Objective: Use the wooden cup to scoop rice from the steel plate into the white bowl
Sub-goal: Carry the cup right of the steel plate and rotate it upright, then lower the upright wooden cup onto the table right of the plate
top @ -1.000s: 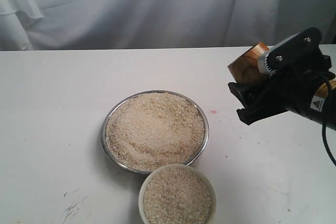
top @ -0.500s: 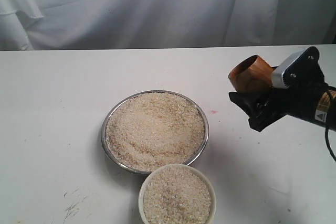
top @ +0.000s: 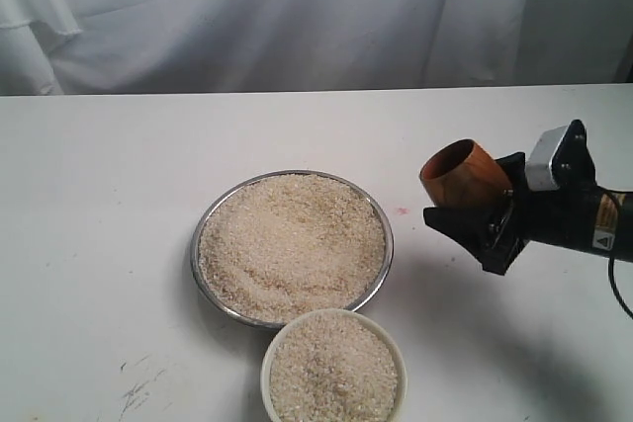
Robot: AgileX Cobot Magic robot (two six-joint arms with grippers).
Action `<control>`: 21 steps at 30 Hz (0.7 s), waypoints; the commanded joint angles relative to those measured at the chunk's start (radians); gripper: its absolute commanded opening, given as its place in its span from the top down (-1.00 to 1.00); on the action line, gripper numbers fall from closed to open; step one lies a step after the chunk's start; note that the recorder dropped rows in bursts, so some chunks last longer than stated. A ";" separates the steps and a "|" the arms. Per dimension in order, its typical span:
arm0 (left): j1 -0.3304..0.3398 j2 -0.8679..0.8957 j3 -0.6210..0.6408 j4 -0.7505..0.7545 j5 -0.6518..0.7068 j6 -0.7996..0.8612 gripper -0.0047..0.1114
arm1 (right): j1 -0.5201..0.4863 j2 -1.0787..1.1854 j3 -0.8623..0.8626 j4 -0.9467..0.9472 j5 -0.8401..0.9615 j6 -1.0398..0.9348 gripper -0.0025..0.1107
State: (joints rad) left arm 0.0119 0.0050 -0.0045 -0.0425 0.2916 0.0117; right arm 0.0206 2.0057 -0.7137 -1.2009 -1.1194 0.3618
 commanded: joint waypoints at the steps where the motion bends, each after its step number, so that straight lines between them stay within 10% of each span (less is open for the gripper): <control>1: -0.002 -0.005 0.005 -0.001 -0.006 -0.003 0.92 | -0.005 0.073 -0.054 -0.090 -0.040 0.005 0.96; 21: -0.002 -0.005 0.005 -0.001 -0.006 -0.003 0.92 | -0.023 0.292 -0.263 -0.299 -0.102 0.110 0.96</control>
State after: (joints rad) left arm 0.0119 0.0050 -0.0045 -0.0425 0.2916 0.0117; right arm 0.0000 2.3002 -0.9605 -1.4962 -1.1950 0.4699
